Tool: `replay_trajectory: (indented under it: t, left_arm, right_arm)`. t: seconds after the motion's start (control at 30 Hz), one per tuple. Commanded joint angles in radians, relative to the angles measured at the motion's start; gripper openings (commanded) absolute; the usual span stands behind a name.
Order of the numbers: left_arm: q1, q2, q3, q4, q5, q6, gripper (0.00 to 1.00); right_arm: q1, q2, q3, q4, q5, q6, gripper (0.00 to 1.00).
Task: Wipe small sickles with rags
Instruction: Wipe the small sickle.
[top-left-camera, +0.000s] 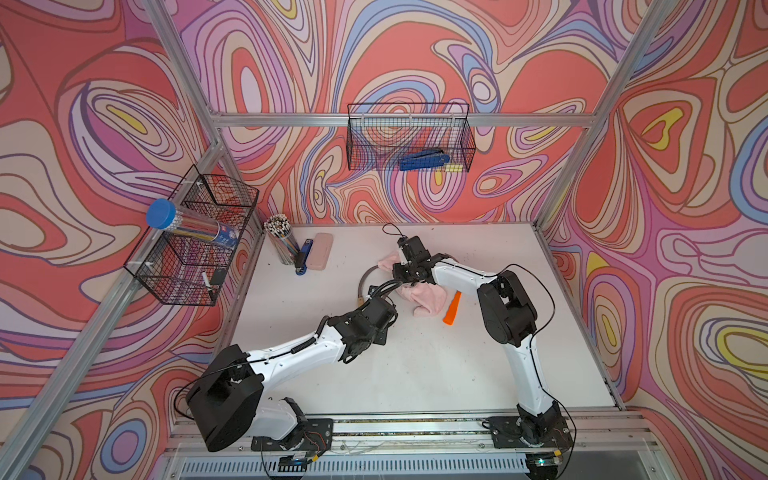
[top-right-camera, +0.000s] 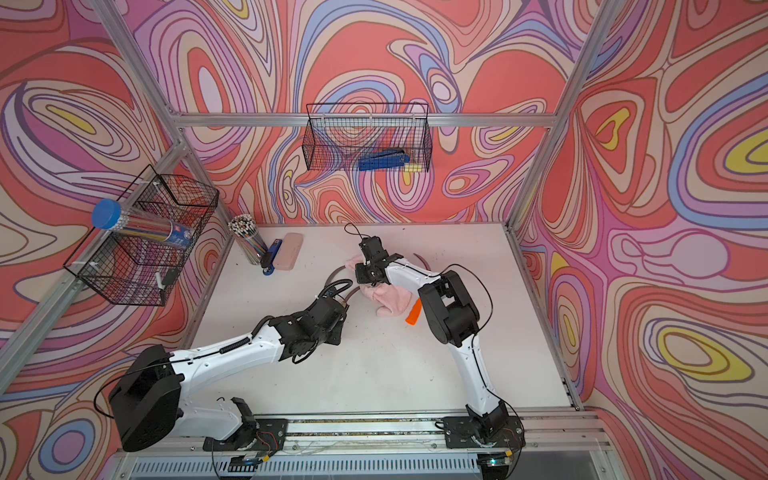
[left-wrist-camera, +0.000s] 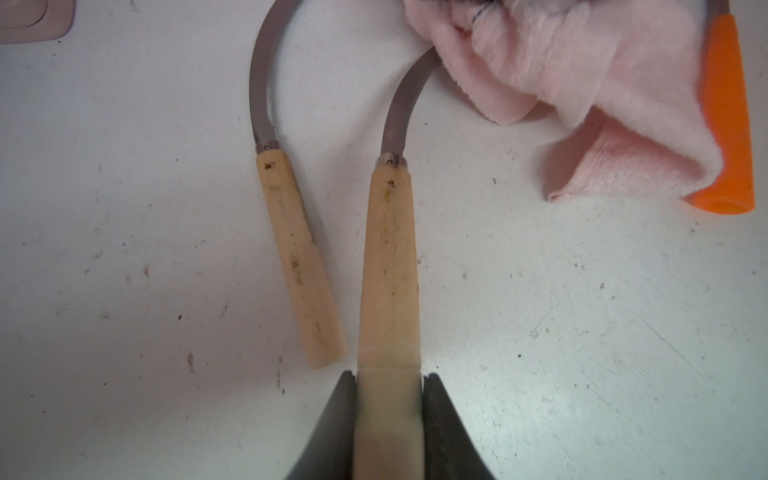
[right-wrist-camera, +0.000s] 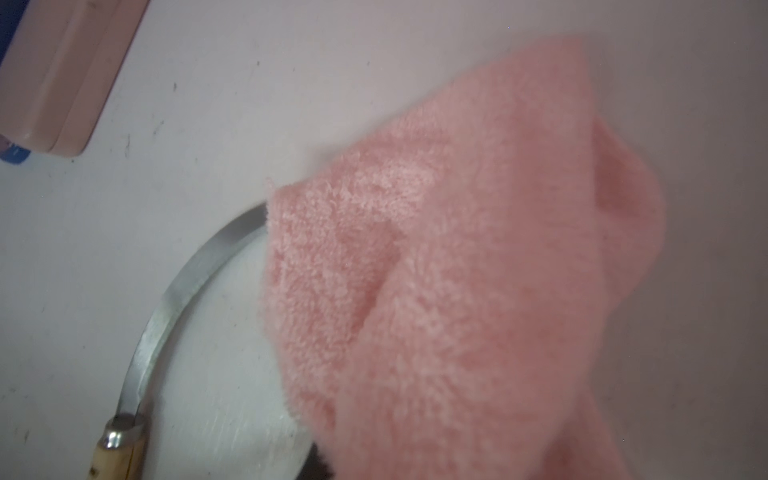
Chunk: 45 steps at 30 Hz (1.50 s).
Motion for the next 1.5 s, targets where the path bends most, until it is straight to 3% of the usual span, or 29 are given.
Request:
replay_trajectory:
  t: [0.0, 0.3, 0.47, 0.63, 1.1, 1.47]
  left_arm:
    - [0.002, 0.011, 0.026, -0.001, -0.01, -0.012, 0.0]
    - [0.002, 0.007, 0.028, -0.006, -0.017, -0.015, 0.0]
    - [0.002, 0.014, 0.029, -0.002, -0.017, -0.017, 0.0]
    - [0.002, 0.015, 0.031, -0.003, -0.008, -0.017, 0.0]
    - [0.003, -0.037, 0.009, -0.018, -0.021, -0.017, 0.0]
    - [0.002, -0.051, -0.005, -0.016, -0.029, -0.011, 0.0]
  right_arm:
    - [0.015, -0.062, -0.085, 0.061, -0.132, 0.028, 0.0]
    - [0.074, -0.207, -0.256, 0.157, -0.212, 0.052, 0.0]
    - [0.104, -0.279, -0.328, 0.189, -0.195, 0.06, 0.0]
    - [0.101, -0.239, -0.316, 0.155, -0.099, 0.048, 0.0]
    - [-0.16, -0.018, -0.205, 0.121, -0.143, 0.077, 0.0]
    - [-0.24, -0.062, -0.263, 0.151, -0.142, 0.078, 0.0]
